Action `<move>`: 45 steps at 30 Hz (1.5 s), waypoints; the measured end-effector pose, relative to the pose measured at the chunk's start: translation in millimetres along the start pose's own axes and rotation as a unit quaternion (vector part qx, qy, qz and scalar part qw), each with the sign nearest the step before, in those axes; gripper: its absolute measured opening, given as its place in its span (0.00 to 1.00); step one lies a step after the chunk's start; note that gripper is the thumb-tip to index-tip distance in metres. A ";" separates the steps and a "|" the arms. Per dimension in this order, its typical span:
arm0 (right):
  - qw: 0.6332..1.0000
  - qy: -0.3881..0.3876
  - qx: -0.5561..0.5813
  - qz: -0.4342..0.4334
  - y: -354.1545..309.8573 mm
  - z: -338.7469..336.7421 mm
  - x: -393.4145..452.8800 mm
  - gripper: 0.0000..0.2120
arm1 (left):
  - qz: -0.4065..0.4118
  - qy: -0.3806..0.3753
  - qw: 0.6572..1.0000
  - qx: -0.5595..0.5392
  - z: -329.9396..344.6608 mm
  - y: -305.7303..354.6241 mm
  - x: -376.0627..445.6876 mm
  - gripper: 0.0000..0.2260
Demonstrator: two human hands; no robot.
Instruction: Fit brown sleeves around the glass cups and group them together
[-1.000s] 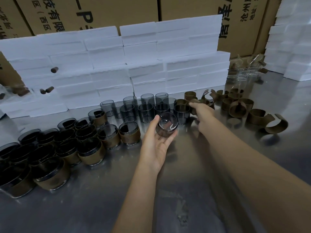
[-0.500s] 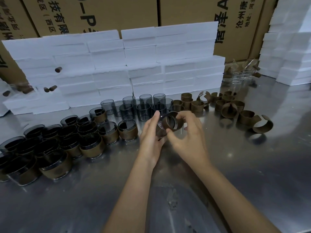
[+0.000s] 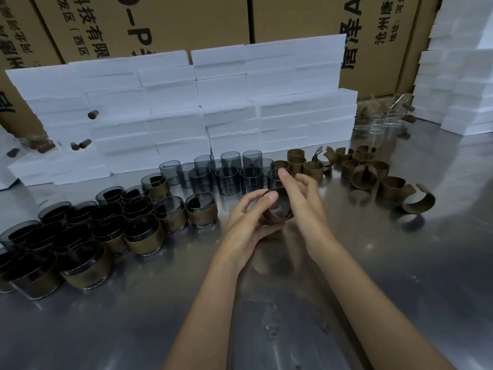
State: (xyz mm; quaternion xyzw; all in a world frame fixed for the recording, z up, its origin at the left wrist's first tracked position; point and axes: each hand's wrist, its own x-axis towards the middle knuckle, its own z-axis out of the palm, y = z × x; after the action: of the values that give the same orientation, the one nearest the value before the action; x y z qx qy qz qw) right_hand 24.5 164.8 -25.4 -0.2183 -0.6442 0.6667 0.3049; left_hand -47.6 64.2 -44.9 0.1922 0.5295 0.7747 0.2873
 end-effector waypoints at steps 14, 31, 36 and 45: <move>0.992 -0.024 -0.085 0.093 14.0 -3.4 17.5 0.34 | -0.014 -0.010 1.000 0.026 -4.4 0.1 2.5 0.25; 0.993 -0.001 -0.066 0.098 16.9 -4.7 19.2 0.32 | -0.024 -0.031 0.999 0.014 -1.0 2.7 -2.1 0.25; 0.990 0.083 -0.076 0.082 22.8 -8.3 22.4 0.31 | -0.007 -0.053 0.997 0.062 2.8 -2.5 -4.0 0.22; 0.988 0.051 0.061 0.129 20.3 0.6 8.2 0.19 | -0.024 0.118 0.993 0.004 9.6 -3.3 3.3 0.14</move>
State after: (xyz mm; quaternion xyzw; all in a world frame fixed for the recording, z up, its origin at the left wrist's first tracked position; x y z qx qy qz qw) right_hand 15.7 170.4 -44.7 -0.3146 -0.5523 0.7264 0.2612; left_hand -43.6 74.0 -44.5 0.0880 0.5674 0.7825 0.2409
